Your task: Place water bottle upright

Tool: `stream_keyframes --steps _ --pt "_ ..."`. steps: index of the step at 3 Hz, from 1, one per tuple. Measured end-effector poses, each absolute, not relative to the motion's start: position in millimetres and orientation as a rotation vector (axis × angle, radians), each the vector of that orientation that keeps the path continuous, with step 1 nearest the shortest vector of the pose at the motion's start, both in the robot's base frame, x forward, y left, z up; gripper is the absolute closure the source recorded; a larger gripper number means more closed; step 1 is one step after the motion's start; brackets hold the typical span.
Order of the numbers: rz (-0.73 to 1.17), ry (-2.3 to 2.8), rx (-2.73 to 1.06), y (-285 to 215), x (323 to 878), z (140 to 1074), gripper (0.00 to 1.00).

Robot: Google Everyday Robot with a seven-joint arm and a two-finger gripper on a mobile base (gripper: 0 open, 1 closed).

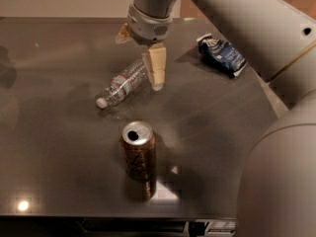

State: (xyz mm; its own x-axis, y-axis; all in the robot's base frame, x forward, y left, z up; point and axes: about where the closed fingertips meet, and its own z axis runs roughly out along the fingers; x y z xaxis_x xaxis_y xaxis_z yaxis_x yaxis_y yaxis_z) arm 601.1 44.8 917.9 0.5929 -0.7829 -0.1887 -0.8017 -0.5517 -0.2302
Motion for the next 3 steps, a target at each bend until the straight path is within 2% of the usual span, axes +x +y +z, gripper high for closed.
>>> stream_keyframes --steps 3 --pt "0.026 1.064 -2.772 79.6 612.5 876.1 0.00"
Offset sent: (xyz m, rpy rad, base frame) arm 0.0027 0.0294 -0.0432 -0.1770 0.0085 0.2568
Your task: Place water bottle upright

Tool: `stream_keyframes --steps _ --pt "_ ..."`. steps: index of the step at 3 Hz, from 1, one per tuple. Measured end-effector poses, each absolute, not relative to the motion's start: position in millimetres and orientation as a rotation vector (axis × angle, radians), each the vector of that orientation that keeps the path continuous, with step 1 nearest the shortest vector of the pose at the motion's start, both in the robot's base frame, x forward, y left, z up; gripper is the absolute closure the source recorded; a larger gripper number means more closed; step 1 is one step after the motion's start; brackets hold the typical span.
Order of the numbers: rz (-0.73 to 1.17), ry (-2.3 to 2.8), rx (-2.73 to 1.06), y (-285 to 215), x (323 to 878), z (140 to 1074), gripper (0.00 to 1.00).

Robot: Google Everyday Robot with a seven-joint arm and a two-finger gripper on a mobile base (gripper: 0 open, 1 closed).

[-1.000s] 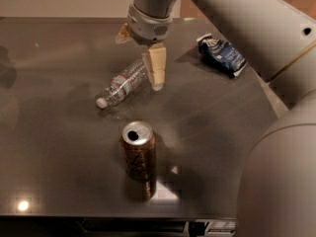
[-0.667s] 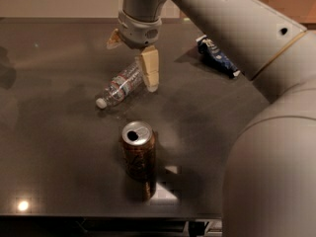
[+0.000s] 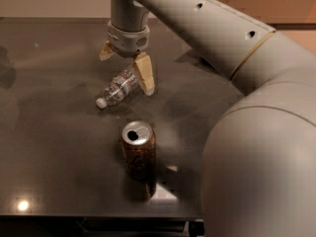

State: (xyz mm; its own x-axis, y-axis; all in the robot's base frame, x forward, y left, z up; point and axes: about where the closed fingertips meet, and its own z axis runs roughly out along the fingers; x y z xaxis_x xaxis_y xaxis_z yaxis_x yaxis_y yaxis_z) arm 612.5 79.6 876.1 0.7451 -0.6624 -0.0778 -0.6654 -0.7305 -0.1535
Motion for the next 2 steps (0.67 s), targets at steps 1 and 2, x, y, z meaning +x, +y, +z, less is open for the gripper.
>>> stream_keyframes --steps 1,2 --pt "-0.003 1.039 -2.823 83.1 614.3 864.5 0.00" --pt "-0.023 1.035 -2.855 83.7 616.4 857.2 0.00"
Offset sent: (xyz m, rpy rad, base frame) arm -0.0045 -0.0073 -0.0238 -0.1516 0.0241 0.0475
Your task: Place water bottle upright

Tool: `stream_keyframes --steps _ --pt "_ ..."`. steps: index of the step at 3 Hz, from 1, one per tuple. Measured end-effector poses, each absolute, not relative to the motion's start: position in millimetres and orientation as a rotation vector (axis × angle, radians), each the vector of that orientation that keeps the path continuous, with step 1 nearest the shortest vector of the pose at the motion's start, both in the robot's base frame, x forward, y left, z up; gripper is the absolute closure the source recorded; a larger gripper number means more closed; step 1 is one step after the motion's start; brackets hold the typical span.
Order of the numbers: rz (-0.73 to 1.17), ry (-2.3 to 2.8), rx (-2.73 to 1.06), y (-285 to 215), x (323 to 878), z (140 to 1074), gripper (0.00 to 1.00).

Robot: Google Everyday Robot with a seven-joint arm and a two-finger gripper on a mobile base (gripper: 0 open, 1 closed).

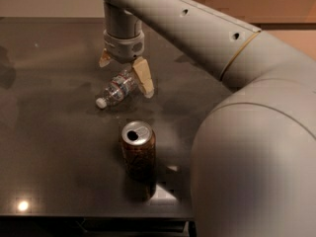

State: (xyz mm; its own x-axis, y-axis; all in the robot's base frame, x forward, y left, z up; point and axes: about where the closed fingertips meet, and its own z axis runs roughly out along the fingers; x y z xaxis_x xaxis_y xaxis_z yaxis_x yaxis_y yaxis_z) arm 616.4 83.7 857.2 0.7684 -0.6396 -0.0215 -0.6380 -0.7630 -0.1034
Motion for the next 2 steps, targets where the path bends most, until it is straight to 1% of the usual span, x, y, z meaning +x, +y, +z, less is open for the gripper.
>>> stream_keyframes --steps 1,2 --pt "-0.013 1.032 -2.875 85.0 613.3 849.6 0.00" --pt "-0.006 1.033 -2.888 85.8 611.4 845.9 0.05"
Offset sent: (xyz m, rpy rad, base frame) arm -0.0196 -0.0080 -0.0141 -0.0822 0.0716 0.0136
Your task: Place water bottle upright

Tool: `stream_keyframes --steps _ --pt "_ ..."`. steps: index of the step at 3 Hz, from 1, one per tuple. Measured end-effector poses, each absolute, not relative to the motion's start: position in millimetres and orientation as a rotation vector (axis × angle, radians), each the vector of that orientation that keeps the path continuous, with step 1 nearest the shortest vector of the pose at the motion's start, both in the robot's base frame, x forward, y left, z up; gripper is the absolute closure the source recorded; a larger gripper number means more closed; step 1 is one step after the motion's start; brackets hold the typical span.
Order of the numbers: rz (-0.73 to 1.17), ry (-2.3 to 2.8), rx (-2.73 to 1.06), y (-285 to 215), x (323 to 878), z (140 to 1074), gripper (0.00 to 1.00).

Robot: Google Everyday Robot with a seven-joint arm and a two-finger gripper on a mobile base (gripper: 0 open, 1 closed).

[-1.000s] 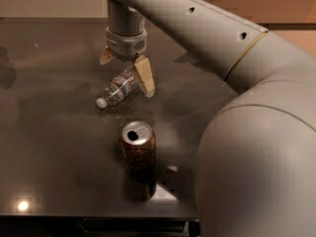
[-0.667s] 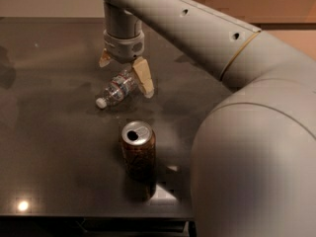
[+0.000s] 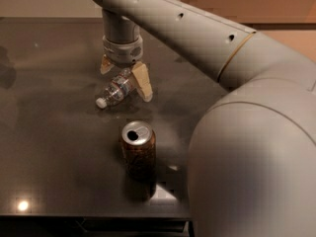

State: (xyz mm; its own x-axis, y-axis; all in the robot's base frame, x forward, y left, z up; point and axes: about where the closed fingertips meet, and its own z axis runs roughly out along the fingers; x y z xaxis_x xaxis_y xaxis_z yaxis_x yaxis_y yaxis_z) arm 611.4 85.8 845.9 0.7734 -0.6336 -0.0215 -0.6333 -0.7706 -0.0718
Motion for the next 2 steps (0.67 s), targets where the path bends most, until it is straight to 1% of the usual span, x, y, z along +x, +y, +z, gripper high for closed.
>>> stream_keyframes --steps 1,2 --pt "0.002 1.036 -2.889 88.3 610.5 845.2 0.23" --pt "0.015 1.042 -2.882 90.8 610.4 848.2 0.46"
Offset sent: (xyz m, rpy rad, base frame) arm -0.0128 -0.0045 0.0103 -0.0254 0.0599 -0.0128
